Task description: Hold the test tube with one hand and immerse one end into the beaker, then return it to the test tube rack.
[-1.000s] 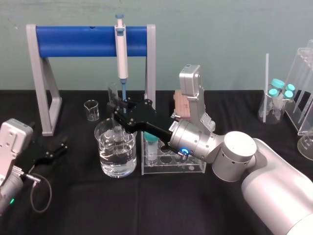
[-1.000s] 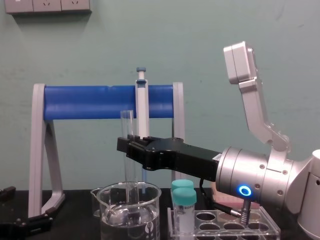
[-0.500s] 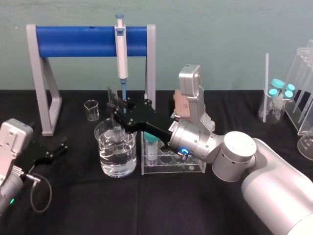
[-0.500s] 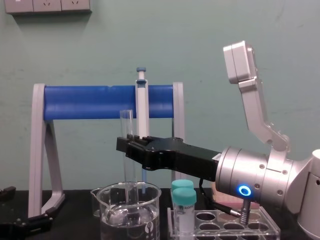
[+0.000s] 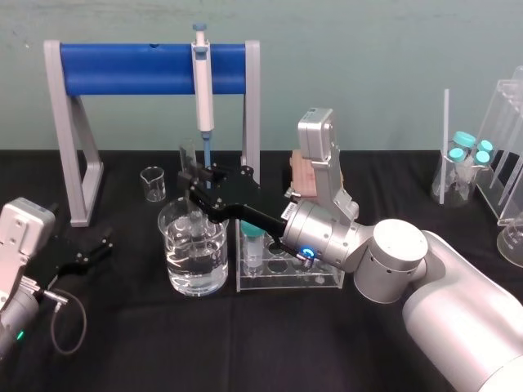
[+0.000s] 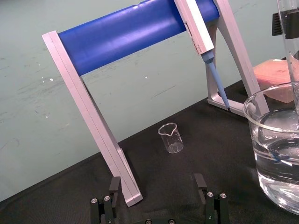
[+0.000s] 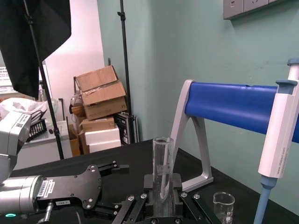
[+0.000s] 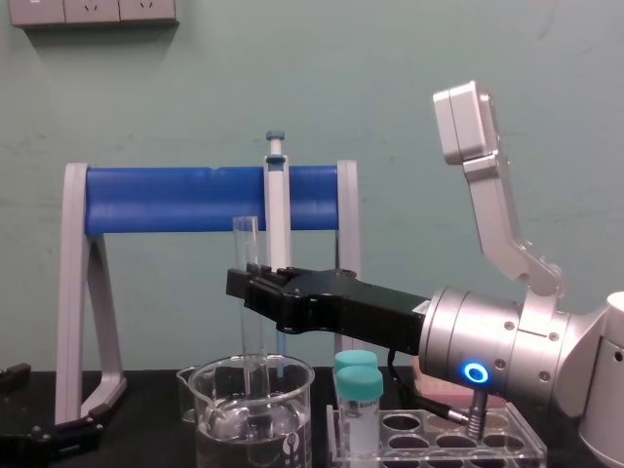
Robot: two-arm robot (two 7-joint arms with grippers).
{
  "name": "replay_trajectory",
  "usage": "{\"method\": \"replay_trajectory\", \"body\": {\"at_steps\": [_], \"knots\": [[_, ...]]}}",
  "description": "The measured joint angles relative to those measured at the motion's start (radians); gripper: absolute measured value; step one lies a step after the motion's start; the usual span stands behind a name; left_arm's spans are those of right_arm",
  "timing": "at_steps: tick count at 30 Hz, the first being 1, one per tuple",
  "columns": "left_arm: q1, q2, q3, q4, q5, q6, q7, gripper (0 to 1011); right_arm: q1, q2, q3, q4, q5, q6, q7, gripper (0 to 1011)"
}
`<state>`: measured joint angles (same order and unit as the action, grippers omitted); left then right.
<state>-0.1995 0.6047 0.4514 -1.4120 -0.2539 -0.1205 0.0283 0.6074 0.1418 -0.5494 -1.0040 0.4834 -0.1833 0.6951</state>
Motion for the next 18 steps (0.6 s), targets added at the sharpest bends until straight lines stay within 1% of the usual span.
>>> {"method": "replay_trajectory", "body": {"at_steps": [18], "knots": [[0.000,0.000,0.000,0.000,0.000,0.000,0.000,1000,0.001,0.000,0.000,0.004,0.000,0.000,0.001,228]]}}
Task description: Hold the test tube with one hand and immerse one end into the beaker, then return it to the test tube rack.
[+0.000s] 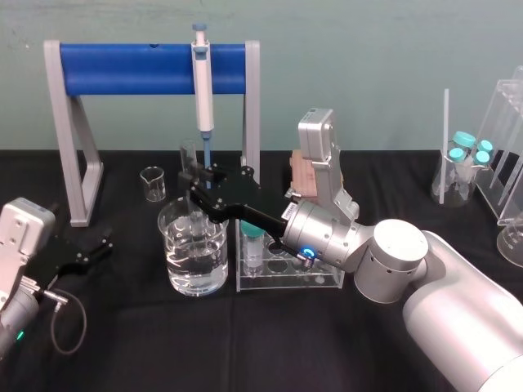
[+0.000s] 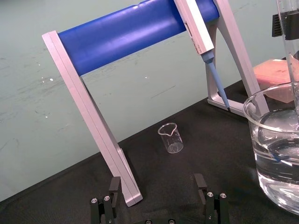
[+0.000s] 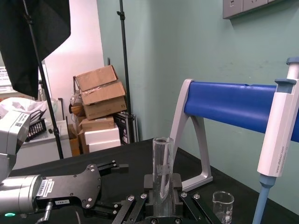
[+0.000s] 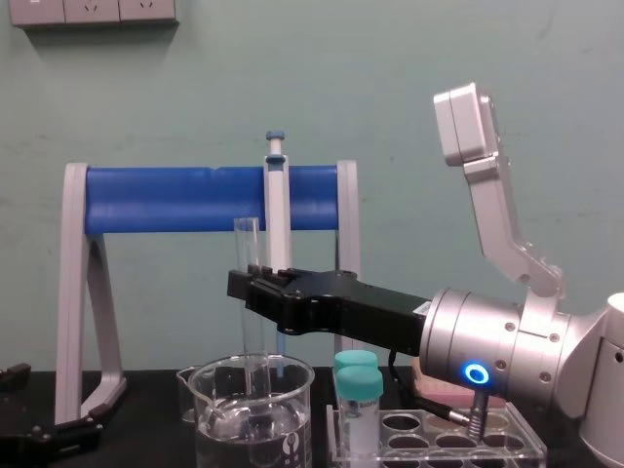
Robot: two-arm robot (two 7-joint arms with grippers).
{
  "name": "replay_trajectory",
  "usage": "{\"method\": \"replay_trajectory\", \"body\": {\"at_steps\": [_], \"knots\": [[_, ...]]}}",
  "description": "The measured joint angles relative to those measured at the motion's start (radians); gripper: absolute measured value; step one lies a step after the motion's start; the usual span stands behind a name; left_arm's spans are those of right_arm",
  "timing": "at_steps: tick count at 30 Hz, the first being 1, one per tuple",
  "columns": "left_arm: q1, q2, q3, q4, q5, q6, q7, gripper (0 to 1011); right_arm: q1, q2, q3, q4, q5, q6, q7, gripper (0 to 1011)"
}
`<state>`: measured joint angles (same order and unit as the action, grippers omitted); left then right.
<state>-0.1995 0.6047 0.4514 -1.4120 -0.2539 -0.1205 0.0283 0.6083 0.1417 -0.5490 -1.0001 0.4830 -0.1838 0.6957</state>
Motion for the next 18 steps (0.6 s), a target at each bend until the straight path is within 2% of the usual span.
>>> {"method": "replay_trajectory", "body": {"at_steps": [18], "knots": [[0.000,0.000,0.000,0.000,0.000,0.000,0.000,1000,-0.002,0.000,0.002,-0.002,0.000,-0.001,0.000,228]]}}
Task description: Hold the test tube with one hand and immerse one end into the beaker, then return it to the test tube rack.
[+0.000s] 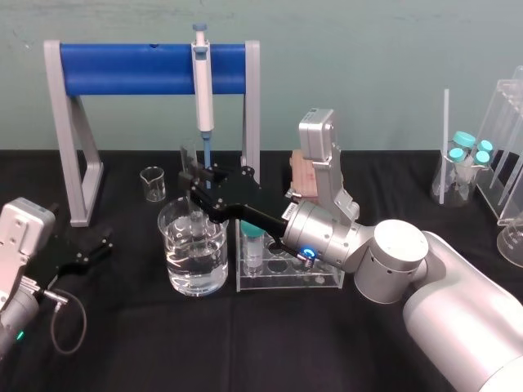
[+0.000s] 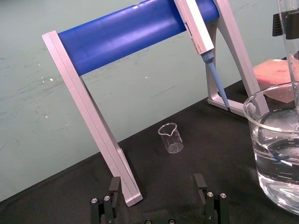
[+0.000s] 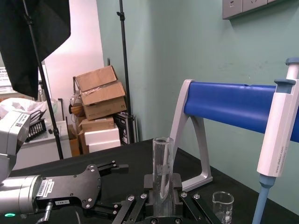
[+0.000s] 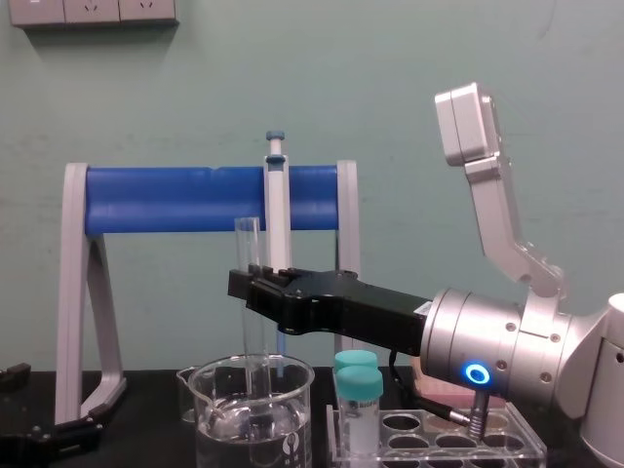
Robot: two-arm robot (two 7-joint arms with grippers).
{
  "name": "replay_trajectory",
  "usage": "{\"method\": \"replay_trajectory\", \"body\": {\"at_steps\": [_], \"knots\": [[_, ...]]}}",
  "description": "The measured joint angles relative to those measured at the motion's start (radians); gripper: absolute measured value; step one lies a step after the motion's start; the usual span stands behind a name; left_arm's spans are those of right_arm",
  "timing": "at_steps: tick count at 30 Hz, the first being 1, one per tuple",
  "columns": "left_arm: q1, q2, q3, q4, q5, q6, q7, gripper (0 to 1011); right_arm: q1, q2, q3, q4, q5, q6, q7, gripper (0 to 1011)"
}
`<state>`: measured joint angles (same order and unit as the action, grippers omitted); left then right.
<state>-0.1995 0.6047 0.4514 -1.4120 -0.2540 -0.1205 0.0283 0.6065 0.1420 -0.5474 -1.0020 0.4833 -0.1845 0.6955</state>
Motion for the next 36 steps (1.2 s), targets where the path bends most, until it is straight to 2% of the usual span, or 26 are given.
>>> {"method": "replay_trajectory", "body": {"at_steps": [36], "knots": [[0.000,0.000,0.000,0.000,0.000,0.000,0.000,1000,-0.001,0.000,-0.001,-0.006,-0.001,0.000,-0.001,228]]}}
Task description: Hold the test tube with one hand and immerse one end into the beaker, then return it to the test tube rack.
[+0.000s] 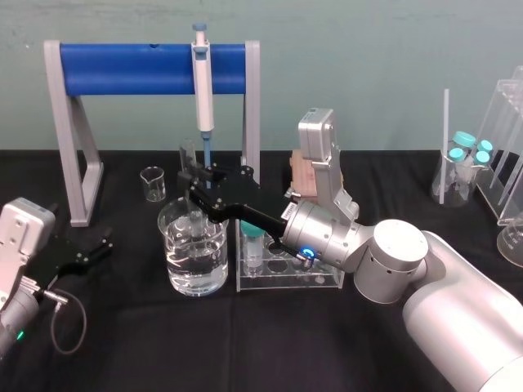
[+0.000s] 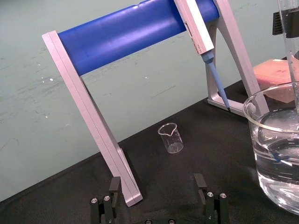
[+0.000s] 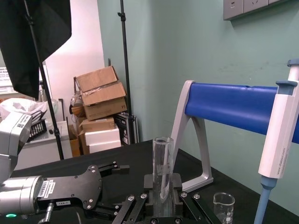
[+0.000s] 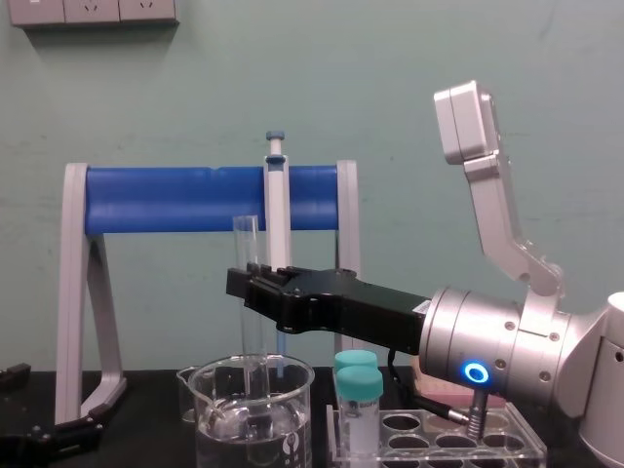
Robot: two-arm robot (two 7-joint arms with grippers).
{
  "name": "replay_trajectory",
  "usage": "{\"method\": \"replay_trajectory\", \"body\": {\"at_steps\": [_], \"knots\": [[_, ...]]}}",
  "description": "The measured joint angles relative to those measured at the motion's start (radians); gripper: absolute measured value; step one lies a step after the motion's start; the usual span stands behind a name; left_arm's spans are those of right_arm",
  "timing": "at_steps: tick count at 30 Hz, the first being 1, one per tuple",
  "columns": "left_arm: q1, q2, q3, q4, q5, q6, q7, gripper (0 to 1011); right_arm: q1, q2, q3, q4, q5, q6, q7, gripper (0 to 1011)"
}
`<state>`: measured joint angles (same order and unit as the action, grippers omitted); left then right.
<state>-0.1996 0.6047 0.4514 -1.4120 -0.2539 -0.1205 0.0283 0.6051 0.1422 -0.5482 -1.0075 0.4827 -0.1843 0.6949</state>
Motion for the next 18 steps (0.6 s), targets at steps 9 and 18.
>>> {"method": "replay_trajectory", "body": {"at_steps": [9,18], "knots": [[0.000,0.000,0.000,0.000,0.000,0.000,0.000,1000,-0.001,0.000,0.000,0.000,0.000,0.000,-0.001,228],[0.000,0.000,0.000,0.000,0.000,0.000,0.000,1000,-0.001,0.001,0.001,-0.006,0.000,-0.001,-0.003,228]]}}
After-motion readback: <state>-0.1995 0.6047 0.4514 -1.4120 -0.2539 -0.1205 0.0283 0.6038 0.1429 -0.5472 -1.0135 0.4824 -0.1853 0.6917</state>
